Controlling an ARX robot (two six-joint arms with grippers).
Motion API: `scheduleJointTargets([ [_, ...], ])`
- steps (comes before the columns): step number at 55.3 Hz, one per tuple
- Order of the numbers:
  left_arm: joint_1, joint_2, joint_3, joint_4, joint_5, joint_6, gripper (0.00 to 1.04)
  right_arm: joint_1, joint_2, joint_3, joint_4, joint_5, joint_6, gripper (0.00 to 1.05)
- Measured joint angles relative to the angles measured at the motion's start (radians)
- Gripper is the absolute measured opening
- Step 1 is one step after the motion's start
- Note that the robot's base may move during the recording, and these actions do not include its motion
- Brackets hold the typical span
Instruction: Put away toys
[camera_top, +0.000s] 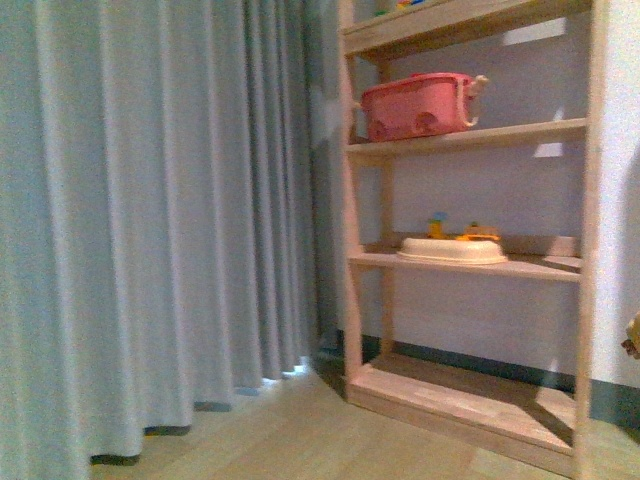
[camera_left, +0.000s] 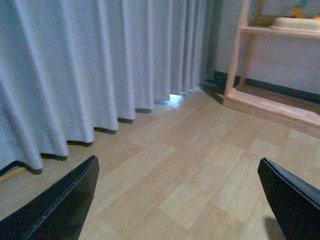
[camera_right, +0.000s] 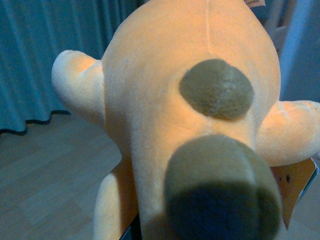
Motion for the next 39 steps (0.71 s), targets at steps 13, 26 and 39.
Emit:
scheduleJointTargets([
  [13,0.0,0.0,0.0,0.0,0.0,0.0,0.98,0.0,0.0,0.0,0.0,0.0,0.0,0.07],
  [26,0.0,0.0,0.0,0.0,0.0,0.0,0.98,0.0,0.0,0.0,0.0,0.0,0.0,0.07],
  [39,0.0,0.0,0.0,0.0,0.002,0.0,0.98,0.0,0.001,0.0,0.0,0.001,0.0,0.07],
])
